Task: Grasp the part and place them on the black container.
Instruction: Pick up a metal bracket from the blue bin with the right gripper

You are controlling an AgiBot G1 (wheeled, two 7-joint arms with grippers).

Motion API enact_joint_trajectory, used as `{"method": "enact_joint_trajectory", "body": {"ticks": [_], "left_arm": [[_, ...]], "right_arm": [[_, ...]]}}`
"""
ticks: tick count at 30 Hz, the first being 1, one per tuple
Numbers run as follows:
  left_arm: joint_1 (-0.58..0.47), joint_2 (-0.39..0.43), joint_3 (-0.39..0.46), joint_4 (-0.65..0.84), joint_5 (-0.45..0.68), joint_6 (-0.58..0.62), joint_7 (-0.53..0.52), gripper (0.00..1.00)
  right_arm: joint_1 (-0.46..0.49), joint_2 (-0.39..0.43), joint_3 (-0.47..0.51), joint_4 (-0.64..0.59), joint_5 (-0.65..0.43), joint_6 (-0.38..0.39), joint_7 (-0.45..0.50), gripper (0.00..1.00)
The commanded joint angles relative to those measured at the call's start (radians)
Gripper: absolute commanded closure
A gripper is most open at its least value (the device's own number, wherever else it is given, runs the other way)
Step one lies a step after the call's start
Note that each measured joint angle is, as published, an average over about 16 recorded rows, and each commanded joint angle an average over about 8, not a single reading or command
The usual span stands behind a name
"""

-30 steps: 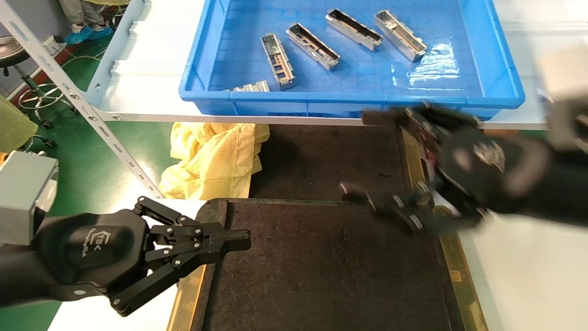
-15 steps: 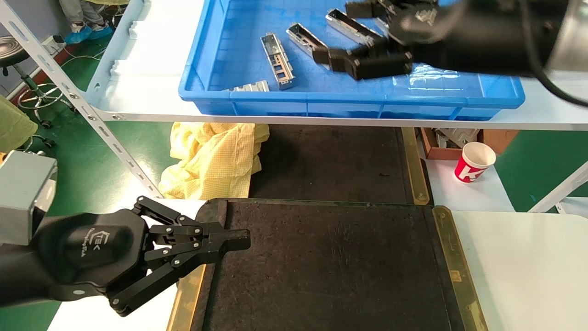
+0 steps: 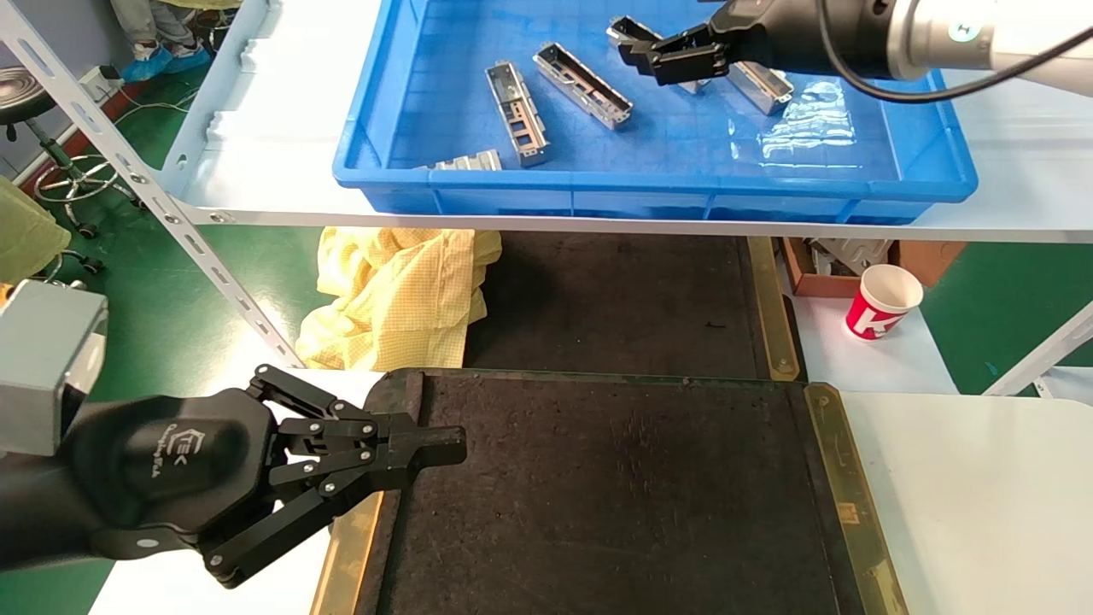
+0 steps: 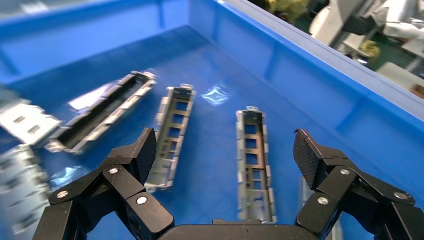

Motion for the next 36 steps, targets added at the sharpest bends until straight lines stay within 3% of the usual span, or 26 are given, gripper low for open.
{"method": "enact_joint_trajectory", "body": {"ticks": [1, 11, 12, 18, 20, 36], "left_arm": [[0.000, 0.000, 0.000, 0.000, 0.000, 0.000, 0.000, 1.00], [0.000, 0.000, 0.000, 0.000, 0.000, 0.000, 0.000, 1.00], [0.000, 0.000, 0.000, 0.000, 0.000, 0.000, 0.000, 1.00], [0.000, 0.000, 0.000, 0.000, 0.000, 0.000, 0.000, 1.00], [0.000, 0.000, 0.000, 0.000, 0.000, 0.000, 0.000, 1.00], [0.000, 0.000, 0.000, 0.000, 0.000, 0.000, 0.000, 1.00]], "right_arm": [[0.014, -0.026, -0.006, -0.040, -0.014, 0.042, -0.022, 0.00], [0.027, -0.086, -0.023, -0.128, -0.041, 0.134, -0.085, 0.03], [0.026, -0.089, -0.023, -0.132, -0.041, 0.139, -0.088, 0.10], [0.013, -0.095, -0.019, -0.147, -0.033, 0.164, -0.092, 0.84], [0.008, -0.095, -0.017, -0.150, -0.029, 0.171, -0.091, 0.99], [-0.025, -0.097, 0.012, -0.152, 0.017, 0.217, -0.077, 1.00]]}}
